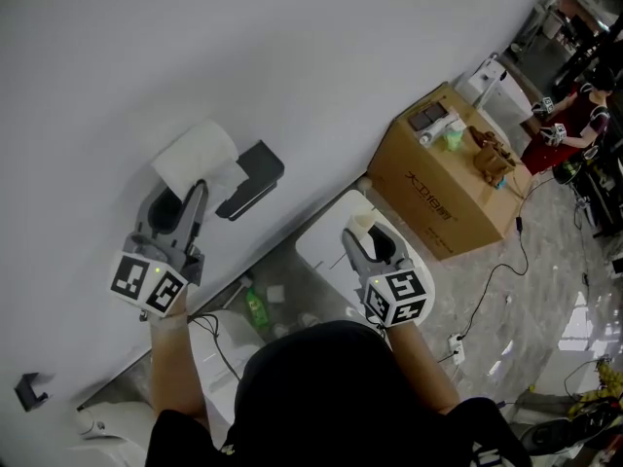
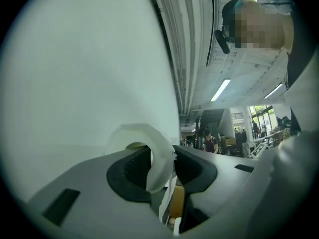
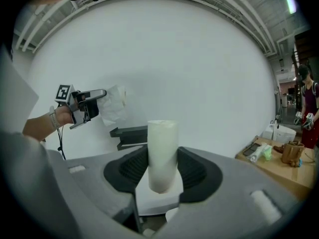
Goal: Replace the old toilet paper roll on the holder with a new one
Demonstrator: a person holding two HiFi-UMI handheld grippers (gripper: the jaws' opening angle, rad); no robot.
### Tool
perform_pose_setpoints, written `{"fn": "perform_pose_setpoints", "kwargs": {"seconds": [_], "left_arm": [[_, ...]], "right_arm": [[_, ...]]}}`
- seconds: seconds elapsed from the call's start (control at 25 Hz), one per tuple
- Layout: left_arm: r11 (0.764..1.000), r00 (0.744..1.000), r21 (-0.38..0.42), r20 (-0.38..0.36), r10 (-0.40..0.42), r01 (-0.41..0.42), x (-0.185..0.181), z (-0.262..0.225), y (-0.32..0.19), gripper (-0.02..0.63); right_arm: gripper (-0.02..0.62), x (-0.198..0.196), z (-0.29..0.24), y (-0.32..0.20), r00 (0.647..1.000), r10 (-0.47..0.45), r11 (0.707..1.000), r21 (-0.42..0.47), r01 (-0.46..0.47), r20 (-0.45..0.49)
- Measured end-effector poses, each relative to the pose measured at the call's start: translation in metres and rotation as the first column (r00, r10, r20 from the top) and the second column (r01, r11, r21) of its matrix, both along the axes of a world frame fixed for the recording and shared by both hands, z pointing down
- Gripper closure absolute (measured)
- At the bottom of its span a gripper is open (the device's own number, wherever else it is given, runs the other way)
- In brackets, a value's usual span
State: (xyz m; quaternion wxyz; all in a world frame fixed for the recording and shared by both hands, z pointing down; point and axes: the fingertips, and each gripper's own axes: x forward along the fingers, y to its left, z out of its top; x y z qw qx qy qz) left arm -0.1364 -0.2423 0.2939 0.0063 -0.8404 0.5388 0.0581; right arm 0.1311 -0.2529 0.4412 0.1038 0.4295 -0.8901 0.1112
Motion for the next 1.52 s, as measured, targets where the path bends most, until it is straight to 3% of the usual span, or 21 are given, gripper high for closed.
{"fn": "perform_pose_setpoints", "kwargs": {"seconds": [0.24, 0.84, 1.08, 1.32, 1.52], "left_arm": [[1.0, 1.0, -0.003, 0.025, 0.01, -0.01, 0.004, 0.018, -0.014, 0.468], [0.992, 0.997, -0.118, 0.044, 0.057, -0.052, 0.021, 0.086, -0.026, 0.468], [0.985, 0.999, -0.168, 0.005, 0.039, -0.037, 0.019, 0.104, -0.033, 0.465], [0.983, 0.995, -0.176, -0.088, 0.038, -0.053, 0.016, 0.111, -0.036, 0.462], [0.985, 0.994, -0.164, -0.1, 0.039, -0.055, 0.016, 0.112, -0.036, 0.451]], "right_arm": [[0.414, 0.0, 0.007, 0.009, 1.0, 0.003, 1.0, -0.017, -0.003, -0.005], [0.414, 0.02, 0.019, 0.023, 0.999, 0.037, 0.998, -0.053, -0.038, -0.032], [0.414, 0.03, 0.021, 0.025, 0.998, 0.042, 0.997, -0.065, -0.045, -0.042], [0.414, 0.032, 0.025, 0.027, 0.998, 0.035, 0.996, -0.074, -0.038, -0.046], [0.414, 0.033, 0.027, 0.027, 0.998, 0.035, 0.996, -0.076, -0.038, -0.048]]}}
